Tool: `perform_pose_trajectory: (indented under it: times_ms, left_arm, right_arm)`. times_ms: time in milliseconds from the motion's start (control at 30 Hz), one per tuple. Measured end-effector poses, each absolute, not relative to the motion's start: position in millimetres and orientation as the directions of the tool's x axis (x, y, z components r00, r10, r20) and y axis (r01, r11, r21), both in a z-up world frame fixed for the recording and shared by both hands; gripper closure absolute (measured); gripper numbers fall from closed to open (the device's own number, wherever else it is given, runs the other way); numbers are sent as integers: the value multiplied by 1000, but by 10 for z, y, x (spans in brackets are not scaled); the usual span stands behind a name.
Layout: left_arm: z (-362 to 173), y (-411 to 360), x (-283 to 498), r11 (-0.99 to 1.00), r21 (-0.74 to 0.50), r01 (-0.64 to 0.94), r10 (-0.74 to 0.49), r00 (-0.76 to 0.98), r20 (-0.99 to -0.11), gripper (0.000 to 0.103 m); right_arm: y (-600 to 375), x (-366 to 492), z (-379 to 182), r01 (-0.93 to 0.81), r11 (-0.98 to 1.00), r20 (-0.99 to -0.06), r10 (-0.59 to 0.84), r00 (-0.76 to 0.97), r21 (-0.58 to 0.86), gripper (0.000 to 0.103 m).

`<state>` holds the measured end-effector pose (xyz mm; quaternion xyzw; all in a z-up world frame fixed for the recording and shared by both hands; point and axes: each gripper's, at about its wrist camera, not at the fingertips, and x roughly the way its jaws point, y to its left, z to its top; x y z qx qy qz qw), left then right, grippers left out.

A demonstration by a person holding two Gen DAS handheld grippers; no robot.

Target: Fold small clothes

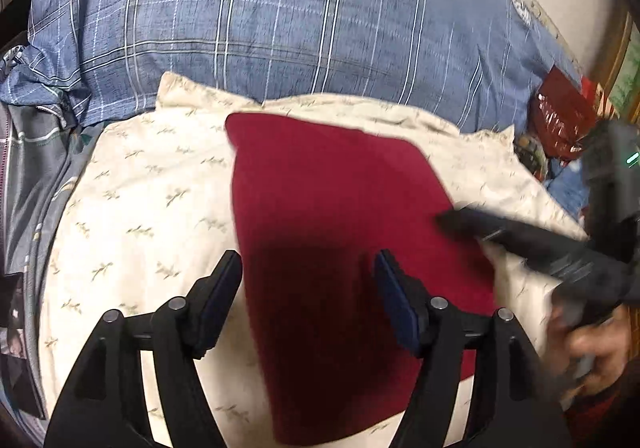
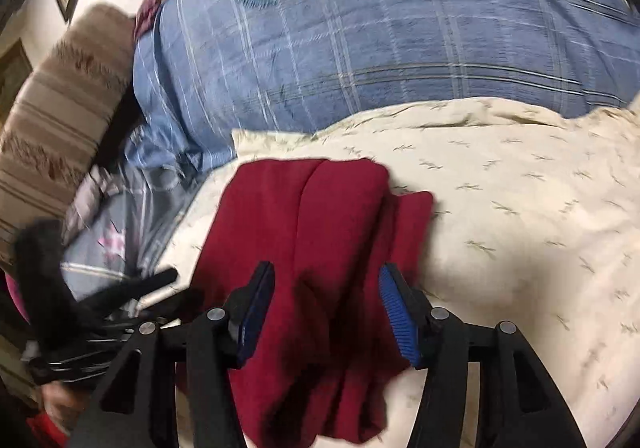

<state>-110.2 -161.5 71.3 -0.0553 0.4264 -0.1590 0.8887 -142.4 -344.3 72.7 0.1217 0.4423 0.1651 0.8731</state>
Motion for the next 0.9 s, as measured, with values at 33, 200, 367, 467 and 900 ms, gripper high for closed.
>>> perform_pose_trajectory:
  times_ms: [33, 200, 367, 467, 900]
  left_arm:
    - [719, -1585, -1086, 943, -239, 230, -330, 589, -738, 35]
    - [623, -1583, -1025, 960, -187, 210, -279, 629, -726, 32]
    - [383, -1551, -931, 957, -224, 184, -290, 597, -748, 28]
    - [382, -1515, -964, 964, -209, 165, -266, 617, -741, 23]
    - [389, -1517, -997, 968, -187, 166, -250, 628, -737, 21]
  right_arm:
    - [-3379, -1365, 637, -176, 919, -747, 389, 540, 352, 58]
    - [-3366, -1389, 648, -221, 925, -745, 380, 548, 309, 94]
    - [-3428, -1409, 505, -168, 964, -775, 267, 573, 208, 95]
    - [-3411, -1423, 429, -164, 966, -767, 260, 587, 201, 93]
    - [-3087, -1303, 661, -226, 965, -748, 247, 616, 133, 79]
